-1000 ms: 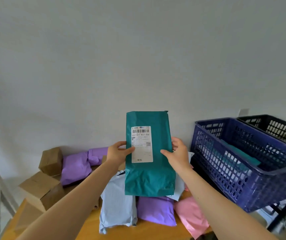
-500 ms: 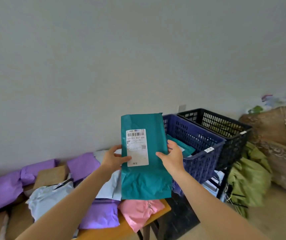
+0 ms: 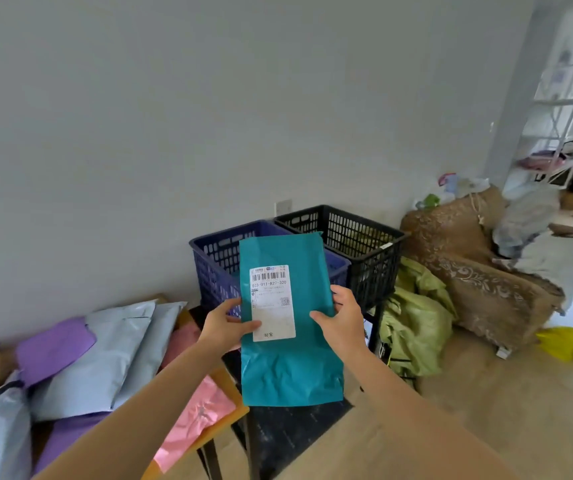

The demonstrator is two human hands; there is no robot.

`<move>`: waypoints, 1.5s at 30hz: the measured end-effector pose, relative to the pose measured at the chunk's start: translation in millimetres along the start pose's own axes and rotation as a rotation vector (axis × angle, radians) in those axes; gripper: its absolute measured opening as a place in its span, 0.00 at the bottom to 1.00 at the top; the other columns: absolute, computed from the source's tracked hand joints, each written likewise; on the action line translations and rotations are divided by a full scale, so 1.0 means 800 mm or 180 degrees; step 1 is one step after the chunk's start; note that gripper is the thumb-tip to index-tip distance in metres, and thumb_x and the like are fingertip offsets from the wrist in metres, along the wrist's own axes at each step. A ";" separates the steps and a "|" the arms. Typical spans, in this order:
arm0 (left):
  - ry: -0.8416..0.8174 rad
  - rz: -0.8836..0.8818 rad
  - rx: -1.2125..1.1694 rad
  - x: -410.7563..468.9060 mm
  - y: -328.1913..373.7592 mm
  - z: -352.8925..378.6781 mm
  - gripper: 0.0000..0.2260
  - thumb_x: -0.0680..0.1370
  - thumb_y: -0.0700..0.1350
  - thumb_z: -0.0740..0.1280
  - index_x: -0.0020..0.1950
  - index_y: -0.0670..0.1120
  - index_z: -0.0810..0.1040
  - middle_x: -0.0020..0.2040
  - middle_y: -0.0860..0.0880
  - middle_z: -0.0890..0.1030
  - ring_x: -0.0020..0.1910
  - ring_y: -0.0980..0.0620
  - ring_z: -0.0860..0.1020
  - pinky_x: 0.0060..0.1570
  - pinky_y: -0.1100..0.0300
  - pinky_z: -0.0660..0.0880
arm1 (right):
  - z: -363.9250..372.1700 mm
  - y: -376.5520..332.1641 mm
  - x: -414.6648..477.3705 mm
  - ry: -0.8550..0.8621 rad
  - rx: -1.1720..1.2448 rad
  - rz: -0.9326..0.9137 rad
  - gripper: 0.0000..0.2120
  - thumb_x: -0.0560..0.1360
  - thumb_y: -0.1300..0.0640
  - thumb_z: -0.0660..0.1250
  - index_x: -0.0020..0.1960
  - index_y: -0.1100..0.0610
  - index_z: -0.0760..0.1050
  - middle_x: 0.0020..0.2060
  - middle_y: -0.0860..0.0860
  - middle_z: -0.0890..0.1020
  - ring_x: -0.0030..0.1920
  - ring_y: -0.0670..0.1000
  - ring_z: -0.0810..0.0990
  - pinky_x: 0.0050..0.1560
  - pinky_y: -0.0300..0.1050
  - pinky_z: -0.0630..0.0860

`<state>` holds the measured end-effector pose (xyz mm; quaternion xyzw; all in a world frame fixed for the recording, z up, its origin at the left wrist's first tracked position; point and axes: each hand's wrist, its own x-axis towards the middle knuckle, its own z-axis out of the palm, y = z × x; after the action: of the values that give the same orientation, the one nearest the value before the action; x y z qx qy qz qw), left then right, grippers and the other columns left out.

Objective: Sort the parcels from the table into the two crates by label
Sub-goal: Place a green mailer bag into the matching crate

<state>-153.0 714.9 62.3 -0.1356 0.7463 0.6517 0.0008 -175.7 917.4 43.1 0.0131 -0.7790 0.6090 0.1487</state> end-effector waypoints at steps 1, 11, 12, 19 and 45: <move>-0.0056 -0.0027 0.0000 0.004 0.001 0.016 0.27 0.72 0.34 0.73 0.69 0.45 0.70 0.46 0.44 0.80 0.45 0.43 0.81 0.52 0.42 0.79 | -0.014 0.007 0.003 0.0054 -0.0025 0.0012 0.23 0.70 0.68 0.73 0.62 0.57 0.70 0.50 0.48 0.77 0.51 0.49 0.77 0.45 0.33 0.73; -0.0580 0.0043 0.0133 0.082 0.040 0.153 0.27 0.72 0.34 0.73 0.69 0.45 0.71 0.45 0.45 0.82 0.40 0.48 0.83 0.40 0.51 0.82 | -0.122 0.048 0.081 0.0563 -0.0158 0.0207 0.23 0.72 0.67 0.72 0.64 0.58 0.69 0.52 0.48 0.76 0.50 0.45 0.75 0.38 0.28 0.72; -0.0616 0.0043 0.0144 0.094 0.043 0.164 0.27 0.72 0.34 0.73 0.70 0.45 0.71 0.45 0.44 0.82 0.40 0.47 0.83 0.42 0.50 0.82 | -0.129 0.051 0.092 0.0595 -0.0185 0.0203 0.23 0.72 0.67 0.72 0.64 0.57 0.69 0.52 0.48 0.76 0.50 0.46 0.74 0.38 0.27 0.72; -0.0778 0.0041 0.0215 0.178 0.066 0.237 0.27 0.73 0.38 0.74 0.69 0.47 0.70 0.46 0.46 0.79 0.42 0.48 0.81 0.37 0.54 0.80 | -0.164 0.085 0.186 0.0748 -0.0228 0.0439 0.24 0.72 0.65 0.72 0.62 0.57 0.66 0.52 0.48 0.73 0.48 0.45 0.74 0.40 0.31 0.69; -0.0249 -0.0578 -0.0477 0.496 0.121 0.407 0.29 0.70 0.35 0.75 0.69 0.44 0.70 0.51 0.47 0.81 0.38 0.50 0.82 0.33 0.58 0.81 | -0.183 0.204 0.587 -0.0207 -0.0271 0.0695 0.19 0.73 0.64 0.71 0.60 0.57 0.69 0.53 0.49 0.75 0.49 0.46 0.75 0.42 0.33 0.71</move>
<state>-611.9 962.8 37.1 -0.1768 0.6795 0.7077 0.0788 -625.8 1174.3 36.4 -0.0584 -0.8053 0.5873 0.0566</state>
